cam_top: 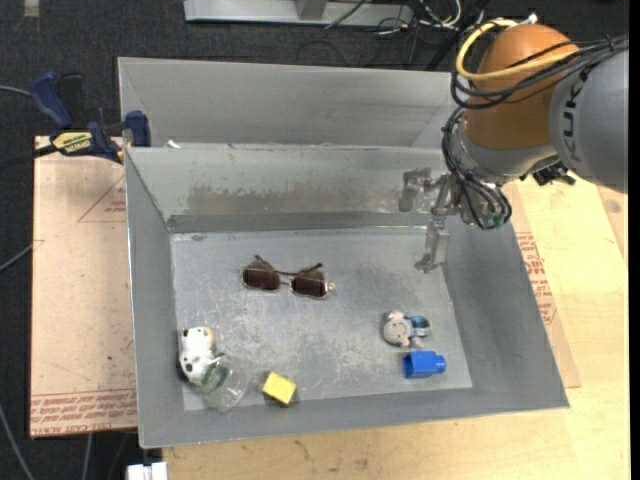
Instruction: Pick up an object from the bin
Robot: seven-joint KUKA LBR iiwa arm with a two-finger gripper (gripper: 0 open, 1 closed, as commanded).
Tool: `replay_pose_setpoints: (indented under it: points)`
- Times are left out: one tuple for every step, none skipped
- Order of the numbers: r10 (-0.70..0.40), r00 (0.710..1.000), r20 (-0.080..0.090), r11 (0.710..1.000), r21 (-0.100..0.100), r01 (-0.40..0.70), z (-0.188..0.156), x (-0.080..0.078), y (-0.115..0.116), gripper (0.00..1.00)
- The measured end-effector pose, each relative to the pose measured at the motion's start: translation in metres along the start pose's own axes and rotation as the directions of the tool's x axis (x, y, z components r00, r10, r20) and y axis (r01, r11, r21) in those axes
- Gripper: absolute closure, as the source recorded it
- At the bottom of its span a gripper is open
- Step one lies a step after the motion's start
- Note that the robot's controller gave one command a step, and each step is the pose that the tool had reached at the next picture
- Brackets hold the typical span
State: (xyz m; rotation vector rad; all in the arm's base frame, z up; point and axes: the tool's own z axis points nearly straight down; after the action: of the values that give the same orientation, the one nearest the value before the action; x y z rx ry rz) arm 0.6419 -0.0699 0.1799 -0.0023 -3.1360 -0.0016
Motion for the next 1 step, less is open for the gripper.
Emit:
replay_pose_setpoints:
  points:
    - [-0.001, 1.0, 0.007, 1.0, 0.001, 0.001, -0.0052, -0.0011, 0.0002, 0.0]
